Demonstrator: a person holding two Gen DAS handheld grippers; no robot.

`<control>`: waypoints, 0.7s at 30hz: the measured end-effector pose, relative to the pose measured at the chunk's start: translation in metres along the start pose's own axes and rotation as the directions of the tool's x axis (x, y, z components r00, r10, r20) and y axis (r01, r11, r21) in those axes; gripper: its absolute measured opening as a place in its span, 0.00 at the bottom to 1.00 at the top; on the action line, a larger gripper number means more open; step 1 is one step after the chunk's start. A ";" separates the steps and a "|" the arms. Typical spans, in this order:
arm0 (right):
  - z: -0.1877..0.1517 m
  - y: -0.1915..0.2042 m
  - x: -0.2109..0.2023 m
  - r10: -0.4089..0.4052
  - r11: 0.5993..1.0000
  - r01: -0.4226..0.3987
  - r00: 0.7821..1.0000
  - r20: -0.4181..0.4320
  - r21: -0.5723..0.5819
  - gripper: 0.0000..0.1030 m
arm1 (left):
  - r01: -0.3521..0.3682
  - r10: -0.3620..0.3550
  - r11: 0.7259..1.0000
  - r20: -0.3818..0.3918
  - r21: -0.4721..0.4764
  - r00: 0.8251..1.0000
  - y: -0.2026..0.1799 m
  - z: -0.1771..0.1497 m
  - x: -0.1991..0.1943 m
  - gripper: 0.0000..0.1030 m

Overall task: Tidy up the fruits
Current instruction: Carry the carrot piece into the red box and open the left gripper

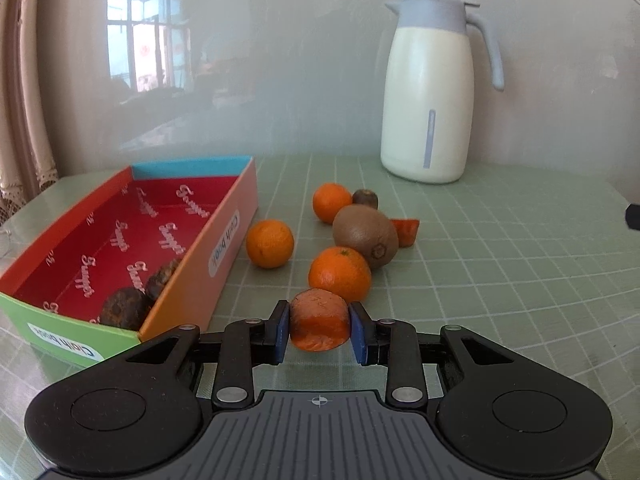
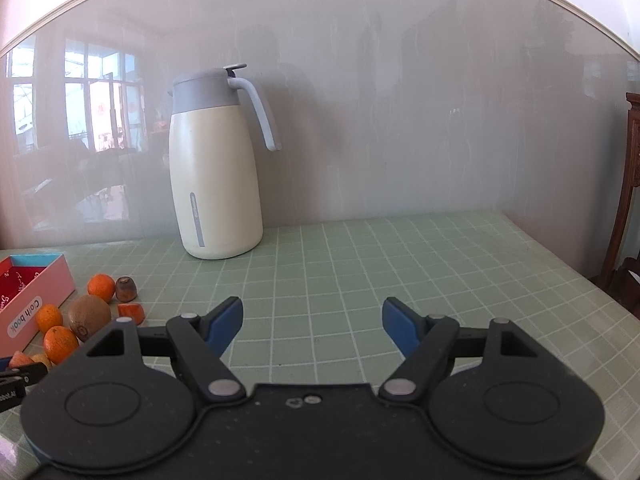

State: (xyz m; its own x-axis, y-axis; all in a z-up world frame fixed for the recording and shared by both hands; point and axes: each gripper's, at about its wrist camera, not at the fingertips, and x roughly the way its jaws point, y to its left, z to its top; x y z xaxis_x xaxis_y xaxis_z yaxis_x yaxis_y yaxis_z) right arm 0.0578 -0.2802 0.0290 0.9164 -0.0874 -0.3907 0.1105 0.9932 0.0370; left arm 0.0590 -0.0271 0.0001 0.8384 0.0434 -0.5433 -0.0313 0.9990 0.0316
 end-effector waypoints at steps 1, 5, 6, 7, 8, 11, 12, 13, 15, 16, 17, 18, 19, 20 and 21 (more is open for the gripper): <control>0.000 0.001 0.000 0.002 1.000 -0.002 1.000 -0.001 -0.002 0.74 | -0.003 0.003 1.000 0.011 0.003 1.000 0.001 0.001 -0.003 0.31; -0.002 0.008 0.003 0.011 1.000 -0.012 1.000 -0.012 -0.013 0.74 | -0.012 0.012 1.000 0.037 -0.005 0.999 0.009 0.004 -0.009 0.31; -0.002 0.011 0.004 0.014 1.000 -0.014 1.000 -0.015 -0.016 0.74 | -0.014 0.014 1.000 0.042 -0.010 0.999 0.011 0.005 -0.011 0.31; -0.002 0.013 0.005 0.017 1.000 -0.018 1.000 -0.018 -0.019 0.74 | -0.016 0.016 1.000 0.050 -0.014 0.999 0.014 0.006 -0.013 0.31; -0.003 0.015 0.005 0.020 1.000 -0.020 1.000 -0.020 -0.020 0.74 | -0.016 0.017 1.000 0.057 -0.015 0.998 0.017 0.007 -0.015 0.31; -0.003 0.023 0.006 0.027 0.999 -0.028 0.999 -0.024 -0.028 0.74 | -0.019 0.020 1.000 0.080 -0.019 0.997 0.025 0.009 -0.022 0.31; -0.003 0.025 0.006 0.029 0.999 -0.030 0.999 -0.025 -0.032 0.74 | -0.023 0.024 1.000 0.087 -0.017 0.996 0.028 0.009 -0.024 0.31; -0.003 0.028 0.006 0.032 0.999 -0.033 0.999 -0.026 -0.035 0.74 | -0.028 0.030 0.999 0.094 -0.017 0.995 0.031 0.010 -0.026 0.31; -0.004 0.034 0.008 0.037 0.998 -0.039 0.999 -0.030 -0.042 0.74 | -0.037 0.039 0.999 0.104 -0.020 0.994 0.037 0.010 -0.029 0.31; -0.004 0.037 0.008 0.041 0.998 -0.042 0.999 -0.031 -0.046 0.74 | -0.041 0.044 0.999 0.105 -0.025 0.993 0.041 0.011 -0.030 0.31; -0.004 0.040 0.009 0.044 0.998 -0.045 0.999 -0.032 -0.049 0.74 | -0.045 0.048 0.999 0.106 -0.031 0.993 0.047 0.011 -0.030 0.31; -0.005 0.043 0.009 0.047 0.997 -0.049 0.998 -0.034 -0.053 0.74 | -0.049 0.052 0.998 0.108 -0.034 0.993 0.051 0.011 -0.031 0.31; -0.005 0.047 0.010 0.052 0.997 -0.054 0.998 -0.036 -0.056 0.74 | -0.055 0.058 0.998 0.111 -0.034 0.992 0.055 0.012 -0.031 0.31; -0.005 0.050 0.010 0.056 0.997 -0.058 0.998 -0.036 -0.060 0.74 | -0.061 0.065 0.997 0.114 -0.035 0.991 0.060 0.013 -0.031 0.31; -0.006 0.053 0.010 0.059 0.996 -0.062 0.998 -0.037 -0.064 0.74 | -0.065 0.069 0.997 0.116 -0.039 0.991 0.064 0.014 -0.031 0.31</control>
State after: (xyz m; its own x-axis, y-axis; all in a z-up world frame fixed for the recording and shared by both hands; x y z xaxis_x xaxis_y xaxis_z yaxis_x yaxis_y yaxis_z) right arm 0.0712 -0.2277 0.0218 0.9063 -0.0254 -0.4219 0.0291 0.9996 0.0025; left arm 0.0386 0.0353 0.0308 0.8916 0.1108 -0.4391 -0.1066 0.9937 0.0342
